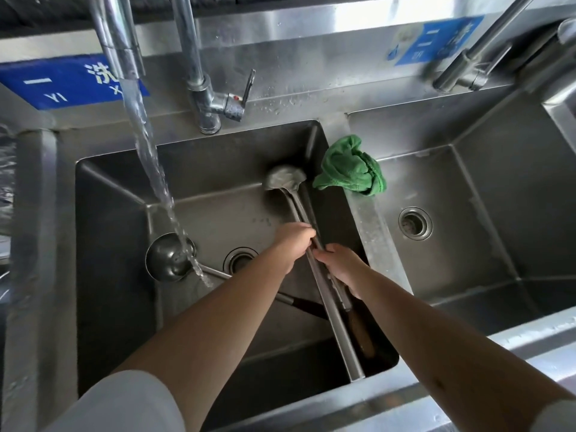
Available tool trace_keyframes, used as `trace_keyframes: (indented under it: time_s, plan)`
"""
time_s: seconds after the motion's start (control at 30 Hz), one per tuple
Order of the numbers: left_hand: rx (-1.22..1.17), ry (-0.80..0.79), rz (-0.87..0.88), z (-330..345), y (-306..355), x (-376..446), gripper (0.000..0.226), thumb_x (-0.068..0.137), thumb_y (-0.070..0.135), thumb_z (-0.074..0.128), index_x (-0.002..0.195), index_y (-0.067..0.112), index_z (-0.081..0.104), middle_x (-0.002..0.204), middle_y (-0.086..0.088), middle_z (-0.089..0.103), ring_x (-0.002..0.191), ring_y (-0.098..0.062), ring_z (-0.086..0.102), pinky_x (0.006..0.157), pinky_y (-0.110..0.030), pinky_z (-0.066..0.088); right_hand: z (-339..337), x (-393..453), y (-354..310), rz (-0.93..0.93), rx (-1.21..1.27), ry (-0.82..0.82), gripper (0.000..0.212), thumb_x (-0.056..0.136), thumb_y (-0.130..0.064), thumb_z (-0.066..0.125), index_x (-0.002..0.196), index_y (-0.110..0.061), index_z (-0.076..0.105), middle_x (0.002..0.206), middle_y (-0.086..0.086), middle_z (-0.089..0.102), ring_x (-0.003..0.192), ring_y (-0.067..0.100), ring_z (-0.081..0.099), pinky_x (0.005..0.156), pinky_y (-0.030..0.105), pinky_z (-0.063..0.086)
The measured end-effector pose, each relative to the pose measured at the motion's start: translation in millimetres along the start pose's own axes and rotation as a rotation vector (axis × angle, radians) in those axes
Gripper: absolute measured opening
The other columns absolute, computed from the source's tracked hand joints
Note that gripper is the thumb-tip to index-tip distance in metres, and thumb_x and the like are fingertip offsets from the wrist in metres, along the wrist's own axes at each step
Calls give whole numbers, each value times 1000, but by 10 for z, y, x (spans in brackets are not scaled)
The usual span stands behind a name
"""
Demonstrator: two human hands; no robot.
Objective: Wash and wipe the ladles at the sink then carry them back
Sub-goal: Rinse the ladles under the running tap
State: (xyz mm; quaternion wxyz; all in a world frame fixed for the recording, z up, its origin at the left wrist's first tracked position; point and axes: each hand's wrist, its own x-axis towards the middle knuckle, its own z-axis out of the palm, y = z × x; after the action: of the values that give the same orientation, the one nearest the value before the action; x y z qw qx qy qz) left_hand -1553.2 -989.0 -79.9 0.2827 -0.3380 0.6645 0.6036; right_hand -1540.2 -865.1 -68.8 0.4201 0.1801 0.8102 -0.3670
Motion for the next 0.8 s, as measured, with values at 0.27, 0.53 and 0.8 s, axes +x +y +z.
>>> trace_keyframes:
  time_s: [0.27, 0.53, 0.8]
  plan:
    - [10, 18, 52, 6, -64, -63, 26, 87, 18, 56, 109, 18, 69, 124, -11, 65, 117, -27, 60, 104, -45, 47, 31, 95, 33, 74, -64, -30, 63, 102, -53, 33, 144, -8, 43, 136, 15, 53, 120, 31, 53, 93, 36, 41]
    - [-125, -9, 45, -180, -222, -166, 35, 94, 17, 53, 127, 16, 63, 123, -3, 61, 113, -20, 59, 90, -37, 51, 125, 156, 127, 135, -159, 29, 70, 98, -62, 29, 144, -10, 43, 128, 12, 56, 112, 31, 56, 93, 38, 44]
    - [-256, 10, -47, -573, -473, -243, 19, 94, 26, 58, 113, 26, 62, 113, 0, 55, 102, -18, 53, 86, -33, 43, 418, -378, -472, -387, -266, 236, 40, 100, -34, 48, 130, -10, 56, 133, 10, 57, 125, 25, 46, 96, 28, 33]
